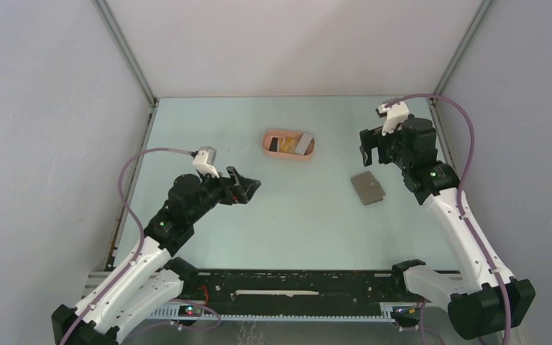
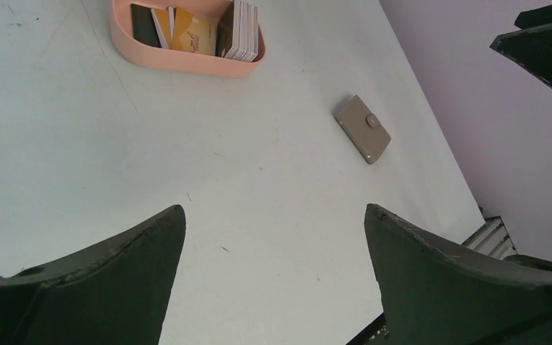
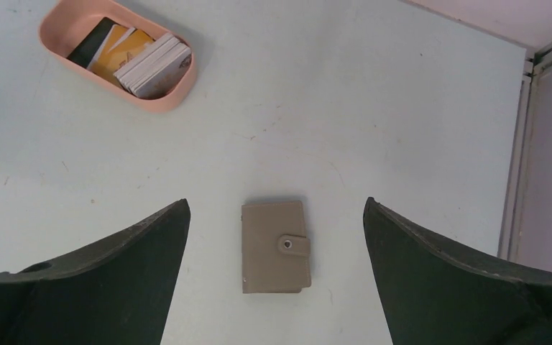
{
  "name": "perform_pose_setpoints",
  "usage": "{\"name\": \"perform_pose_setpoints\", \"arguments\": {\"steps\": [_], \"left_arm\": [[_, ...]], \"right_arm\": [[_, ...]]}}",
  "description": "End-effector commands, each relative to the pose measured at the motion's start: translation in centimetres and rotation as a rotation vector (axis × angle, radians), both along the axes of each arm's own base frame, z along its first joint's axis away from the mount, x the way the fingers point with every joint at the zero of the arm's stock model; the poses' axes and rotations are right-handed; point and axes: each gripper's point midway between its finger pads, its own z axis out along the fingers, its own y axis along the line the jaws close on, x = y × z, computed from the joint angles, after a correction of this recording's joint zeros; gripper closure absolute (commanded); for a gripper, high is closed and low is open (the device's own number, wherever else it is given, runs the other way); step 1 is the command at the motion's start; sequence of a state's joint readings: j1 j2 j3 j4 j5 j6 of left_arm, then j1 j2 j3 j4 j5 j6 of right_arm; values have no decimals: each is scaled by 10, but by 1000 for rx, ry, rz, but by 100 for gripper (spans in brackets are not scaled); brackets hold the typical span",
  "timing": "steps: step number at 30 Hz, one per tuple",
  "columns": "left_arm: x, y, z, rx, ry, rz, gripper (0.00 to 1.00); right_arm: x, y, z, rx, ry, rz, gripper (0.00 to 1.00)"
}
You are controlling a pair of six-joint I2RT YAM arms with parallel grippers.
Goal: Put the credit cards into the card holder
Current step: Open the card holder at the center of the board.
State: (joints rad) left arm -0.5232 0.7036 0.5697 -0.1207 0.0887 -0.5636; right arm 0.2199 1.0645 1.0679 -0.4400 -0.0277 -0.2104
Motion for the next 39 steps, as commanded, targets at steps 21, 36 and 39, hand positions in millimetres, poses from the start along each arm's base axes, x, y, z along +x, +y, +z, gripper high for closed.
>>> {"name": "perform_pose_setpoints", "arguments": {"steps": [21,36,39], "left_arm": [[-13,-20,2,-27,-28,-145,1],[-14,-35,-7,-88,-13,-204,3],[-16,-37,-6,-98,-12,-218,4]], "right_arm": [[26,-13,-140,-22,536,145,17],[33,-50,-205,61,785,14,29],[39,-44,-210,118,821,23,28]]}}
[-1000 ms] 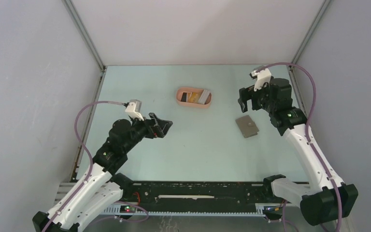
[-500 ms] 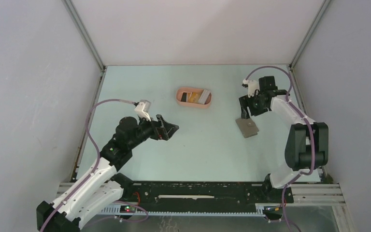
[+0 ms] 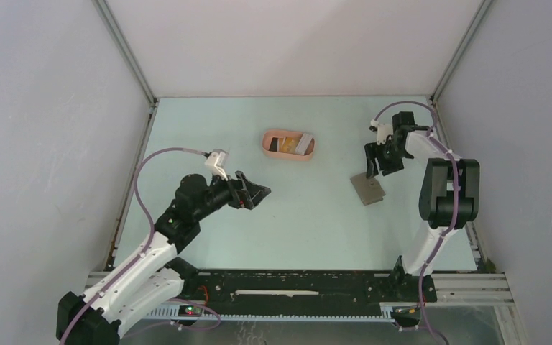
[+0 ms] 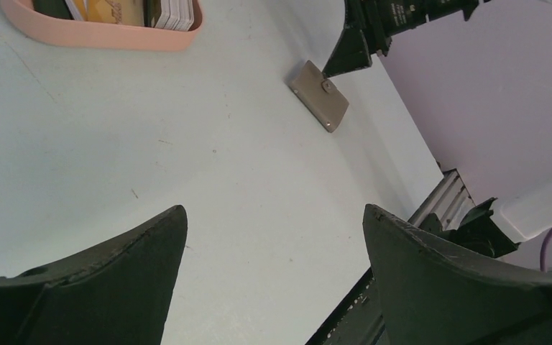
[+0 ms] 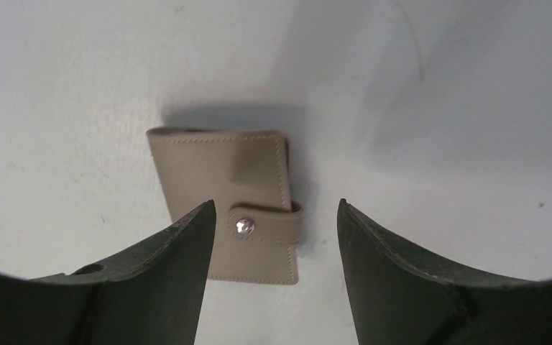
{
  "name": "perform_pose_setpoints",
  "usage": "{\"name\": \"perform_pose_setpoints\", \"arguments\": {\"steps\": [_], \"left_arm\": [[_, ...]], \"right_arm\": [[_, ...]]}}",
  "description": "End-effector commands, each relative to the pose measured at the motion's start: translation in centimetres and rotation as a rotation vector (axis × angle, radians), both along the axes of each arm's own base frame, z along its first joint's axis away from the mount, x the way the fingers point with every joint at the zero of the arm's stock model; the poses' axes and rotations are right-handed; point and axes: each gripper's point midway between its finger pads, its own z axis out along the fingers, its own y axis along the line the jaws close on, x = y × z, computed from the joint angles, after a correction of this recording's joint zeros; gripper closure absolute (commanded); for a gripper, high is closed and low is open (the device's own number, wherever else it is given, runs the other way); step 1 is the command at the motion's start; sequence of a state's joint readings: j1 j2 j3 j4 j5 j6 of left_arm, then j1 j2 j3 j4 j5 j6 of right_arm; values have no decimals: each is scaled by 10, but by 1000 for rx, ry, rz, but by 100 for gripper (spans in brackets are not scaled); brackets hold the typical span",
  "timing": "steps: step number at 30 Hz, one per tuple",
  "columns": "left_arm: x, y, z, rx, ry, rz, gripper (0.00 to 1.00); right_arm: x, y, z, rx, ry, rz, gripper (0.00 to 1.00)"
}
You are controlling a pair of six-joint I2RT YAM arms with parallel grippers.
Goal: Put the credit cards into the card holder
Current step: Open the card holder at the center of the board.
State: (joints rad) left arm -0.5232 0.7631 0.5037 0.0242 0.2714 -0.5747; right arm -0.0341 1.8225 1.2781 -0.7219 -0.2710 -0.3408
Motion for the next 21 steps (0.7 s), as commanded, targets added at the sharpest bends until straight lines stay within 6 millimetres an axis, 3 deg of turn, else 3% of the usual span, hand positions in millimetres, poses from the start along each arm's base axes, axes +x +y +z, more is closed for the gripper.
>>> {"name": "perform_pose_setpoints", "arguments": {"steps": [1,6,9,15,21], "left_arm": [[-5,-8,7,-48,-21,-46,4],[-11,-16,11,-106,-26,-89,4],[-14,-22,9,-140,-15,-113,5],[-20,-39,-1,-186,27,-141,8],[-20,-56,-15,-222,82,-125,17]], "right_arm": [[15,10,4,102,24,-37,28],[19,23,-1,182,86,-28,28],[16,30,-7,222,129,-23,34],[5,36,-12,256,180,-20,51],[-6,48,-18,271,221,4,79]]}}
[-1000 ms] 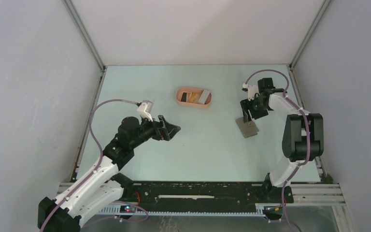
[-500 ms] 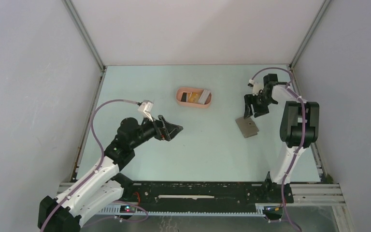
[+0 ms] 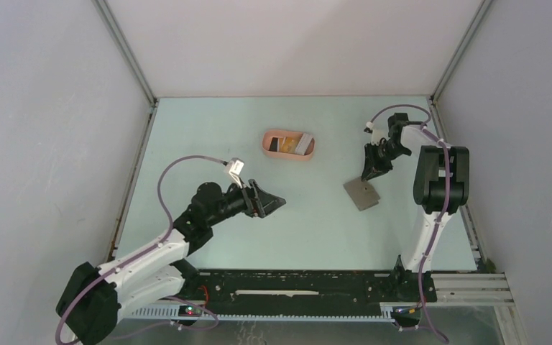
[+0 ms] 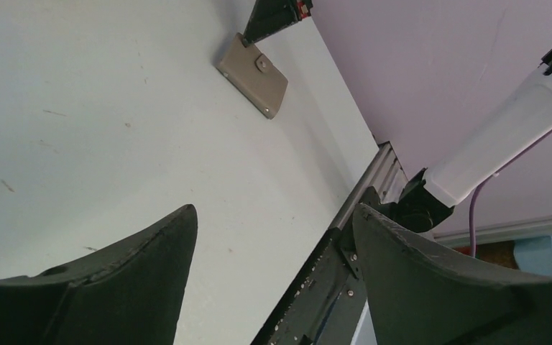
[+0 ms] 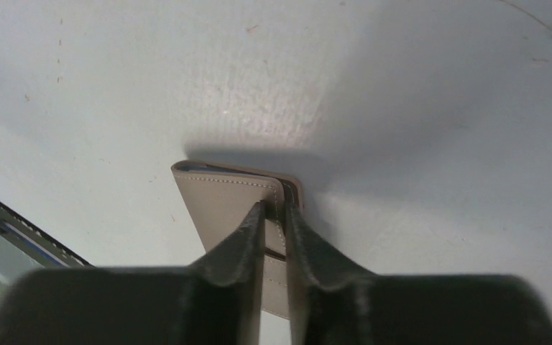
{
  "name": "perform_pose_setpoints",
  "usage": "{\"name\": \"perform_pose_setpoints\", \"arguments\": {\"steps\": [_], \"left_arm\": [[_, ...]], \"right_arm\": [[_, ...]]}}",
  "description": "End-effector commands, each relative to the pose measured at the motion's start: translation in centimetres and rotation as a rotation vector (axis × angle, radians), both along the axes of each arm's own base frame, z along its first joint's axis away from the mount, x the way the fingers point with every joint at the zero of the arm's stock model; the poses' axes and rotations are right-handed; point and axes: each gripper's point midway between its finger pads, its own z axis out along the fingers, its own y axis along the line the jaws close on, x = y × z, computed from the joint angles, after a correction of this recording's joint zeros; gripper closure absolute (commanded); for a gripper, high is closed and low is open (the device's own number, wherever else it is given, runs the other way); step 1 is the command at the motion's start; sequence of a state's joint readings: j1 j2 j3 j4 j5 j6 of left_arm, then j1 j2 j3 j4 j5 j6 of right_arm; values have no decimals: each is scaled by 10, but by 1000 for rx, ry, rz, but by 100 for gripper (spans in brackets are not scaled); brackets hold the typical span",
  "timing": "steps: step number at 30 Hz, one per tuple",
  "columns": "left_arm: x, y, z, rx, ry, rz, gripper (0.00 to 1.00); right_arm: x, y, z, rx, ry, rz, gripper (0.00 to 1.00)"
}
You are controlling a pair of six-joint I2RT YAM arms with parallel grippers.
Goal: Put the credit cards into the card holder
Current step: Open the card holder at the center of the board.
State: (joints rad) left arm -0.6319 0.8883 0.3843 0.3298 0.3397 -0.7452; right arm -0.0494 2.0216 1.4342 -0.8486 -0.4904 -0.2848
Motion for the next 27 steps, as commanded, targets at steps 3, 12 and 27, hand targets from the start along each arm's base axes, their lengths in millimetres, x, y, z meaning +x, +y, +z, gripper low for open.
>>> {"name": "perform_pose_setpoints", "arguments": {"steps": [3,12,27], "left_arm": [[2,-21,-5,-72,39,24,19],[1,-48,-38,-90,121,18,17],[4,-64,-35,-206,-141,-46,2]], "right_arm": [[-15,25,3,70,45,35,96],[-38,83,58,375,-15,113,100],[-86,147,151,676,-192,352,100]]}}
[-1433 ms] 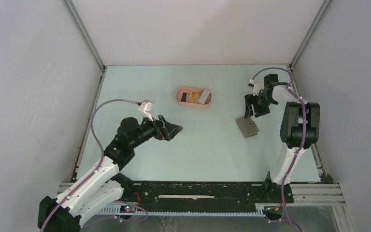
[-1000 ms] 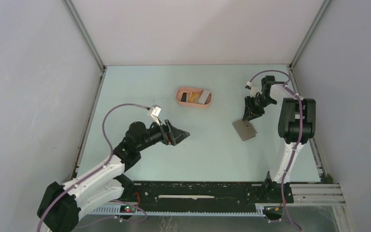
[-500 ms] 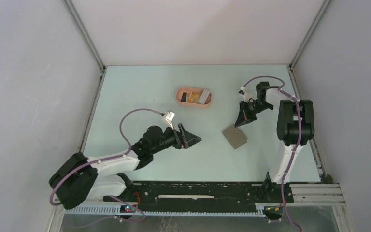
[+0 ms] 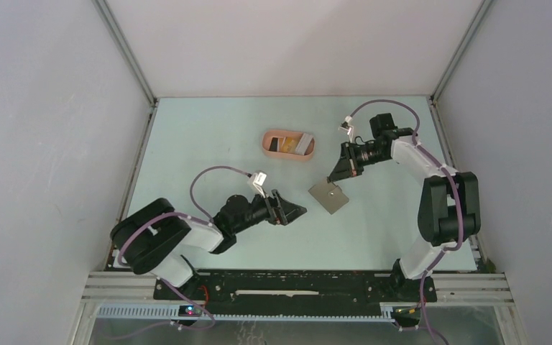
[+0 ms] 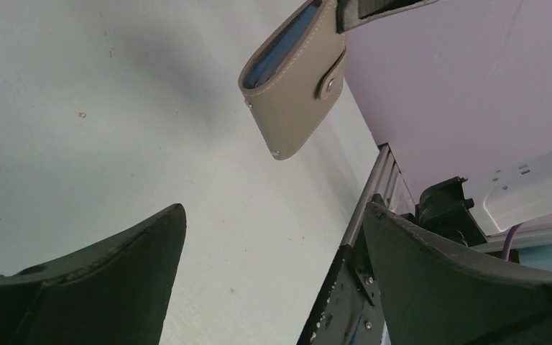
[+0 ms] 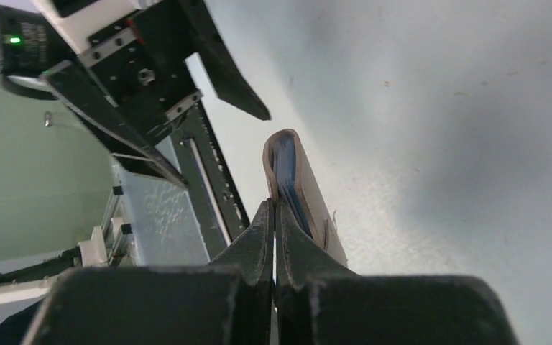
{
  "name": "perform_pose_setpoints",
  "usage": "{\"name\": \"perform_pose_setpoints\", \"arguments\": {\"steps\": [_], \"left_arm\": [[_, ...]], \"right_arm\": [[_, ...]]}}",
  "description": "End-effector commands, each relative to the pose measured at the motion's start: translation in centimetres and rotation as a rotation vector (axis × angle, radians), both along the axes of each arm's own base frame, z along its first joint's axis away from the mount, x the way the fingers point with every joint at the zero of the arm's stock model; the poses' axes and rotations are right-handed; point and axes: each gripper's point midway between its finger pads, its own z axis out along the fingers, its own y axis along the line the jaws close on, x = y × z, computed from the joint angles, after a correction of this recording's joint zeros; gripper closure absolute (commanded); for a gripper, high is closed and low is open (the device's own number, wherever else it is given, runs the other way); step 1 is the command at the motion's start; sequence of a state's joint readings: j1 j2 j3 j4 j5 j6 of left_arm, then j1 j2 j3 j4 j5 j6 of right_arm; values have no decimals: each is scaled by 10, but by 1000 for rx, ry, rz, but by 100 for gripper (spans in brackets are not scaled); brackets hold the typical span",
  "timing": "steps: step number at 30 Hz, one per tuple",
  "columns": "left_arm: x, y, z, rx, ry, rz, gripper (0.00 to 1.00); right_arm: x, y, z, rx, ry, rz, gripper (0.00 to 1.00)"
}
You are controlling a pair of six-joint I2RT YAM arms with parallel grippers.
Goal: Put the credit cards into the card holder
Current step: Open the card holder at the center of the board.
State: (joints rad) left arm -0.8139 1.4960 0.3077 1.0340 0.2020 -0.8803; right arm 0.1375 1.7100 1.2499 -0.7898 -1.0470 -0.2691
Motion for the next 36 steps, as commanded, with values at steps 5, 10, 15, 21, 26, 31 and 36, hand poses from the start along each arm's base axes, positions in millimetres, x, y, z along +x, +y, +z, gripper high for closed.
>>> {"name": "perform_pose_setpoints", "arguments": {"steps": [5,10,15,21,26,31,36], "left_arm": [[1,-1,34,-93,-301,-20,1],[3,-6,39,-78,-364,-41,2],[1,-15,51,-111,-396,-85,7],[-7,-21,70,-164,-437,-134,23],[-15,-27,76,-196,-419,-194,68],[-16,-21,76,-208,-388,-170,100],[-12,-8,70,-211,-282,-94,100]], "right_arm": [[-33,30,52,165,-85,131,100],[-53,46,63,191,-116,213,100],[-66,55,69,207,-131,262,100],[-73,62,65,204,-122,295,100],[-71,61,60,183,-131,295,100],[-71,57,58,150,-176,297,86],[-68,43,68,32,-377,278,35]]}}
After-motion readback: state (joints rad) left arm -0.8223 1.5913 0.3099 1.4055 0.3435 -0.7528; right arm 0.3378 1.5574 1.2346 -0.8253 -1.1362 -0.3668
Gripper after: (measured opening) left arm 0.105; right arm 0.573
